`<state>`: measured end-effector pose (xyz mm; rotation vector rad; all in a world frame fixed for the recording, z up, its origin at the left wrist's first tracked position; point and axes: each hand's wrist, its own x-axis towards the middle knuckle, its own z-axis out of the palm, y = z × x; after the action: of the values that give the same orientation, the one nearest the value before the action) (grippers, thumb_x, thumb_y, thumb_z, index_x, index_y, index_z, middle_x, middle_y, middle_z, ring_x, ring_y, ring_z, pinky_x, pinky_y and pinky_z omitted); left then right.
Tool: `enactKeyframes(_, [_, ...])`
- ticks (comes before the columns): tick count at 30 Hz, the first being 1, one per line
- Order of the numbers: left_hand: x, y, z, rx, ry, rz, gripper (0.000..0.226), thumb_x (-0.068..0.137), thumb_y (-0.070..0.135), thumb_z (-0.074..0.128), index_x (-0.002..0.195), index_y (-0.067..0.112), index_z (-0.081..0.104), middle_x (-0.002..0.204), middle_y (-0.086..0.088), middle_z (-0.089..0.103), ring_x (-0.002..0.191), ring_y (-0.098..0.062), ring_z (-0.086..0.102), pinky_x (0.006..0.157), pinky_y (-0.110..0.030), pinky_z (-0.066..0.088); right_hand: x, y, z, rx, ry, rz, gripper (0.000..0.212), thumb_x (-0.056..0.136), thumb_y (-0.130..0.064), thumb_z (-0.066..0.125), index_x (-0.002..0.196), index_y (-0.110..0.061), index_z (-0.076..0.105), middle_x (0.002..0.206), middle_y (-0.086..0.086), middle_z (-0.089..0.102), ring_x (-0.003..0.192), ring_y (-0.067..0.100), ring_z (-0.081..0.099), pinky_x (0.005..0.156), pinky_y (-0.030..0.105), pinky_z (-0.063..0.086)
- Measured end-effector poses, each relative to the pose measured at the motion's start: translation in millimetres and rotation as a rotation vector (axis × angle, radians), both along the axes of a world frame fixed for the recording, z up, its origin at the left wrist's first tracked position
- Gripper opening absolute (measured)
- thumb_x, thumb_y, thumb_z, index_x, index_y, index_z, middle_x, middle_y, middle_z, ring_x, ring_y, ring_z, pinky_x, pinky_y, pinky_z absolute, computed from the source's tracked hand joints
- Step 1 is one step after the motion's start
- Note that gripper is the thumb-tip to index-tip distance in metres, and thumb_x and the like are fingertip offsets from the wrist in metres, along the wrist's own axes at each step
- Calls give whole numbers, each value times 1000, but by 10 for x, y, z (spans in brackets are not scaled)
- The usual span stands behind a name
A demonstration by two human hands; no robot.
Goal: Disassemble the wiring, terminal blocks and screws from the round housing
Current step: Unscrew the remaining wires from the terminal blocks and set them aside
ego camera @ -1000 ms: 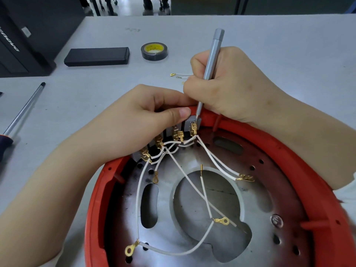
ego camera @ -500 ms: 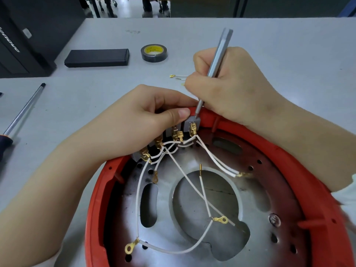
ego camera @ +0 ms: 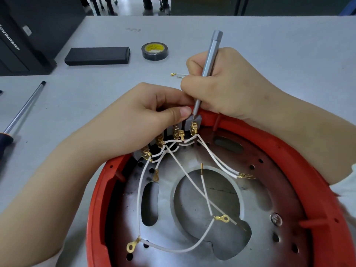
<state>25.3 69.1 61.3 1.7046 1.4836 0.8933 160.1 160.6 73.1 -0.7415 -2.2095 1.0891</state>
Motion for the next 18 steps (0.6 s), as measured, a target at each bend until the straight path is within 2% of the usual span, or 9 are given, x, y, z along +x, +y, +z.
enactKeyframes(4, [18,-1,-7,-13,-2,-13,21,88,31,56,99,36,73,95,-22,70,87,-48,62,83,-58,50,-20,1,29,-17,-31,19,41,77,-2,54,49,-15,27,38,-10,21,38,8,27,39,13,23])
enactKeyframes(7, [4,5,-16,3,-2,2,22,95,19,57,99,34,73,86,1,75,80,-29,67,73,-33,55,9,-10,8,17,-20,-7,42,80,-2,56,50,-15,30,38,-9,24,40,7,29,41,13,24])
enactKeyframes(9, [6,1,-20,-16,-12,23,23,95,18,56,100,34,72,85,5,75,79,-28,68,71,-36,56,47,-22,3,86,10,-61,42,86,-8,59,54,-15,34,38,-8,32,39,7,34,44,12,27])
enactKeyframes(11, [13,-19,-10,-40,-42,46,22,94,17,56,103,31,71,80,13,74,71,-10,69,62,-21,54,141,-45,44,82,70,-64,37,92,-18,61,61,-15,41,40,-8,40,38,6,39,44,11,30])
enactKeyframes(12, [12,-29,-5,-49,-48,53,21,94,16,56,105,28,70,83,16,74,74,-2,69,67,-17,53,193,-76,85,73,89,-47,33,92,-23,62,66,-15,44,42,-7,45,38,5,42,44,10,31])
enactKeyframes(13, [7,-38,-10,-58,-44,68,22,94,17,56,108,25,70,88,15,74,83,-5,70,79,-23,54,240,-102,112,73,85,-22,28,92,-29,63,72,-16,49,45,-7,52,37,5,45,44,9,32])
enactKeyframes(15, [7,-56,-21,-75,-61,105,22,94,18,56,111,25,69,96,8,75,95,-29,68,92,-45,51,319,-135,145,86,3,34,21,91,-39,60,84,-19,59,53,-3,62,38,4,50,43,8,34])
enactKeyframes(16, [10,-64,-21,-78,-79,123,22,94,19,56,110,26,69,96,6,75,96,-36,65,91,-50,50,360,-166,153,114,-52,33,24,91,-44,57,87,-21,63,56,-2,64,39,4,52,44,9,34])
enactKeyframes(18, [17,-74,-22,-69,-89,145,20,94,20,56,105,30,70,92,7,75,94,-36,65,84,-45,52,418,-302,159,143,-142,8,33,90,-54,50,86,-25,65,56,-4,64,44,5,55,46,15,36])
